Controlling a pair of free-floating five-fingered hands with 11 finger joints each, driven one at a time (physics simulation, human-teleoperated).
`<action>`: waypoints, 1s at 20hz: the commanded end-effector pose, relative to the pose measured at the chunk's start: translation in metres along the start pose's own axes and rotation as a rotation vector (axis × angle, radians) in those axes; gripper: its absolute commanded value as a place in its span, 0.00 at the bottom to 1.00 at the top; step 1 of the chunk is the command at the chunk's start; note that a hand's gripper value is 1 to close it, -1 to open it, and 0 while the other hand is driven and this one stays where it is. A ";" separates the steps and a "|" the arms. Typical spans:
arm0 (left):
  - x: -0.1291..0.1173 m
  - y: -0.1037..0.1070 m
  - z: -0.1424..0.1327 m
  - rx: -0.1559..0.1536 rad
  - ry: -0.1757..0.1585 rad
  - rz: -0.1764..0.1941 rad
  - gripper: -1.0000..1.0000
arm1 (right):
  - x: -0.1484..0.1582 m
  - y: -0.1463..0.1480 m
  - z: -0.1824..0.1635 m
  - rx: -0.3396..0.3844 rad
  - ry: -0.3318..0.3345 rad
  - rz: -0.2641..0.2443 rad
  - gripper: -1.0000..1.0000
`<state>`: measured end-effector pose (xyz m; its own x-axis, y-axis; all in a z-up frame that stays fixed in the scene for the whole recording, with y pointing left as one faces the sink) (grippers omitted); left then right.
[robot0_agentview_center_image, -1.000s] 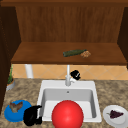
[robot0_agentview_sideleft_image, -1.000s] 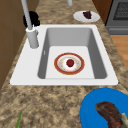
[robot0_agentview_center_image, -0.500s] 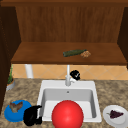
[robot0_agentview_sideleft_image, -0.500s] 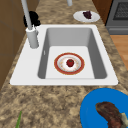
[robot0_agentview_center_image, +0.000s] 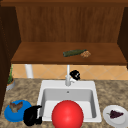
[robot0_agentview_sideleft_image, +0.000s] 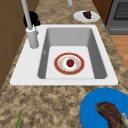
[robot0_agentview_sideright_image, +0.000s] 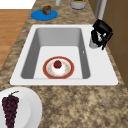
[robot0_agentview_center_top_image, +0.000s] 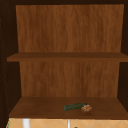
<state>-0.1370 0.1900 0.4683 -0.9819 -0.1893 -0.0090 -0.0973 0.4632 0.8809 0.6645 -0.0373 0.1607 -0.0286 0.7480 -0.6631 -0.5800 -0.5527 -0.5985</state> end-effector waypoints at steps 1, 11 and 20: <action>0.000 0.000 0.000 0.000 0.000 0.000 0.50 | 0.029 0.000 0.011 -0.008 -0.023 0.017 1.00; 0.000 0.000 0.000 0.000 0.000 0.000 0.50 | 0.040 -0.006 0.013 -0.017 0.195 -0.002 1.00; 0.000 0.000 0.000 0.000 0.000 0.000 0.50 | 0.017 -0.001 0.007 -0.014 0.154 -0.045 1.00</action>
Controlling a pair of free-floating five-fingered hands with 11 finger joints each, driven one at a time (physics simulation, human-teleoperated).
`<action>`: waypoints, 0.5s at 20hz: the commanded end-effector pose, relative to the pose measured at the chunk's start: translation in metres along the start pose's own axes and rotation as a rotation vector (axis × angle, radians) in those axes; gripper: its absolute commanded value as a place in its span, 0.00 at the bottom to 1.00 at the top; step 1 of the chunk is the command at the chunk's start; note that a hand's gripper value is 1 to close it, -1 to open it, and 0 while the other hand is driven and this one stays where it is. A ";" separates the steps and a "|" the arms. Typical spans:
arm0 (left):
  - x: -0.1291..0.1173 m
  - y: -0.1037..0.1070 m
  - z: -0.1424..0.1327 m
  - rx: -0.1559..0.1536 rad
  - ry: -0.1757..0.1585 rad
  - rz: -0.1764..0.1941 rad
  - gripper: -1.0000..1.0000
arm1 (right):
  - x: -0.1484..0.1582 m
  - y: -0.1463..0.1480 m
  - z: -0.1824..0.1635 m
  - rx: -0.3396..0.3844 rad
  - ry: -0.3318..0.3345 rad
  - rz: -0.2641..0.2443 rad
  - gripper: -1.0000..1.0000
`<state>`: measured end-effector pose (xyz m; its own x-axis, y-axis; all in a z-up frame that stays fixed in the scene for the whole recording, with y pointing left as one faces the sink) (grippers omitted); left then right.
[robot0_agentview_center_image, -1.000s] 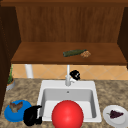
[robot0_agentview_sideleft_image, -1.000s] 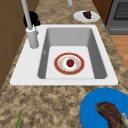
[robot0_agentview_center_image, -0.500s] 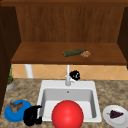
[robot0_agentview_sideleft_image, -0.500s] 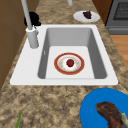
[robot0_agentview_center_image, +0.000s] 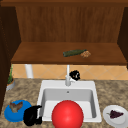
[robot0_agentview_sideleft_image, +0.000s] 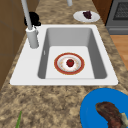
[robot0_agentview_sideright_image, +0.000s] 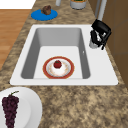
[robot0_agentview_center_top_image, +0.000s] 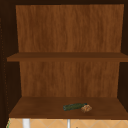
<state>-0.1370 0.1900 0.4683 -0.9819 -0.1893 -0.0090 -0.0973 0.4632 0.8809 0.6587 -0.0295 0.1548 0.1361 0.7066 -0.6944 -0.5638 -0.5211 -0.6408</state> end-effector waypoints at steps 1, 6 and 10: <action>0.000 0.000 0.000 0.000 0.000 0.000 0.50 | 0.000 0.000 0.000 0.000 0.000 0.000 1.00; 0.000 0.000 0.000 0.000 0.000 0.000 0.50 | -0.011 -0.010 0.004 0.015 -0.019 -0.012 0.00; 0.000 0.000 0.000 0.000 0.000 0.000 0.50 | -0.015 -0.019 0.005 0.045 -0.075 -0.091 0.00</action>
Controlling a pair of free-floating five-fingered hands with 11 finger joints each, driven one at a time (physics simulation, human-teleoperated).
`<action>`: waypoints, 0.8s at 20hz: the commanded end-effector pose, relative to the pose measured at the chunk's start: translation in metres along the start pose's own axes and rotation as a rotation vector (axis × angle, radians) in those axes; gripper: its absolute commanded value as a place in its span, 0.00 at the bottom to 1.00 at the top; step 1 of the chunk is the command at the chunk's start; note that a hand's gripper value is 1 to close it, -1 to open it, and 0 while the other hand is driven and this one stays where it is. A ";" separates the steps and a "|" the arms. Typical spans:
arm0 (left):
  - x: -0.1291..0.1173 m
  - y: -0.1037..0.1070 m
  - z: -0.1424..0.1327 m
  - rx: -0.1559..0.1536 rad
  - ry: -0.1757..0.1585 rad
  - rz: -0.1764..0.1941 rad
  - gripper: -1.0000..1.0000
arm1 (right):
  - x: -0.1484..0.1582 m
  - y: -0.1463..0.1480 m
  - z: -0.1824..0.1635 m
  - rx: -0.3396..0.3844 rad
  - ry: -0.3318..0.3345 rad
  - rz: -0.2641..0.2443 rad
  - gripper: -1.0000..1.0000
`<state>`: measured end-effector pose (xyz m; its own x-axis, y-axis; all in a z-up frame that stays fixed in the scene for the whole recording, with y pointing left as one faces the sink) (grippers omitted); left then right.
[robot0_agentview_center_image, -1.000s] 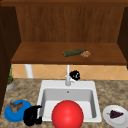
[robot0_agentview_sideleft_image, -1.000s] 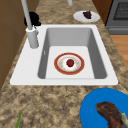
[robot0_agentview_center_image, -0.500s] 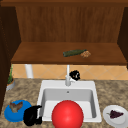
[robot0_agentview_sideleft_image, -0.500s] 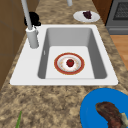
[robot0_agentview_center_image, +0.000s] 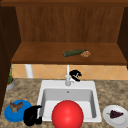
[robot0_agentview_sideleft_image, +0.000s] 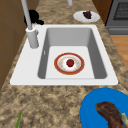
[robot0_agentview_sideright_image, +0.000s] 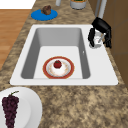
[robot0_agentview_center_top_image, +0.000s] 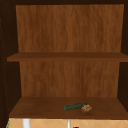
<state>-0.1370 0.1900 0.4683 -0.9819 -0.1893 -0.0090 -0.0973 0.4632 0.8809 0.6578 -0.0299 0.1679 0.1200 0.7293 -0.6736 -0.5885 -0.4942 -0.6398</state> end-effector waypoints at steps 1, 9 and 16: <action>0.000 0.000 0.000 0.000 0.000 0.000 0.50 | -0.004 -0.012 0.000 0.017 -0.059 -0.087 0.00; 0.000 0.000 0.000 0.000 0.000 0.000 0.50 | -0.005 -0.014 -0.013 0.061 -0.155 -0.105 0.00; 0.000 0.000 0.000 0.000 0.000 0.000 0.50 | -0.011 -0.025 -0.024 0.084 -0.243 -0.188 0.00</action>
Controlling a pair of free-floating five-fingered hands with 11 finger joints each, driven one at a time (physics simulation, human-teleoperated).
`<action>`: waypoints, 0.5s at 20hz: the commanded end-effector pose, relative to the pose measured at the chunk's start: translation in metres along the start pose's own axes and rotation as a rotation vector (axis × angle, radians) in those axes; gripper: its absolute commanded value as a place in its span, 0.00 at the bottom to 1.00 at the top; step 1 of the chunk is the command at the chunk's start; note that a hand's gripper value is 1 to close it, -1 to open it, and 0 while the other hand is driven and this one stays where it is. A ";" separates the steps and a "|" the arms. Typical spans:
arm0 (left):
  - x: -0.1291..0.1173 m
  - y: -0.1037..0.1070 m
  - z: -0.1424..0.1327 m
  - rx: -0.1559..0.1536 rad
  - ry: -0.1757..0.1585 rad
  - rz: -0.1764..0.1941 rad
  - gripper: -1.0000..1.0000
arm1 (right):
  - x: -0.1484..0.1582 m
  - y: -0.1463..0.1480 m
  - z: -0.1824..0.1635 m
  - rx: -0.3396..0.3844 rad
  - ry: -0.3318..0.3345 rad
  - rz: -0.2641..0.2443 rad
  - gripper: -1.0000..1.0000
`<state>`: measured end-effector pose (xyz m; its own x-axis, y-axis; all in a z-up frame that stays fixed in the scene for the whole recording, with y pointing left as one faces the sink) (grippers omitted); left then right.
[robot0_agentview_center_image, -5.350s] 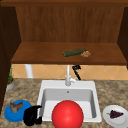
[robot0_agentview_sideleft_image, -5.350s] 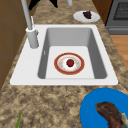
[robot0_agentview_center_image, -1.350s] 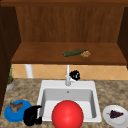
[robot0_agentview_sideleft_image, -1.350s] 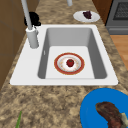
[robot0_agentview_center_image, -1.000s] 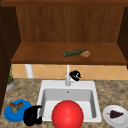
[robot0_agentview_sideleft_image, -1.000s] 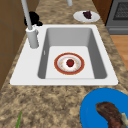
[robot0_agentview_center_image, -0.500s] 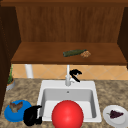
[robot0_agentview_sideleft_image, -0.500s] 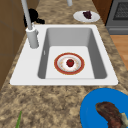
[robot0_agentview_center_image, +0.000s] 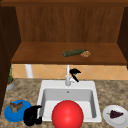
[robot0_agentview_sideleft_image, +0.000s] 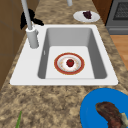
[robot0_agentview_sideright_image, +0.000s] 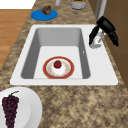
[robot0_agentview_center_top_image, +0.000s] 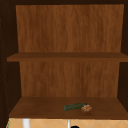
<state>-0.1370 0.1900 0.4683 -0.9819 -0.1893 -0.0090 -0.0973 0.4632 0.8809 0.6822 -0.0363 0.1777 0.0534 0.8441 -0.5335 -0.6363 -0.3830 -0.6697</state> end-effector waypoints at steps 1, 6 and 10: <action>0.000 0.000 0.000 0.000 0.000 0.000 0.50 | -0.005 -0.009 -0.002 0.024 -0.087 -0.084 0.00; 0.000 0.000 0.000 0.000 0.000 0.000 0.50 | -0.019 -0.006 -0.001 0.070 -0.146 -0.125 0.00; 0.000 0.000 0.000 0.000 0.000 0.000 0.50 | -0.033 -0.007 0.000 0.070 -0.203 -0.176 0.00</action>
<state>-0.1370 0.1900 0.4683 -0.9819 -0.1893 -0.0090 -0.0973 0.4632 0.8809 0.6852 -0.0547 0.1945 0.0273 0.9218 -0.3866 -0.6739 -0.2687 -0.6882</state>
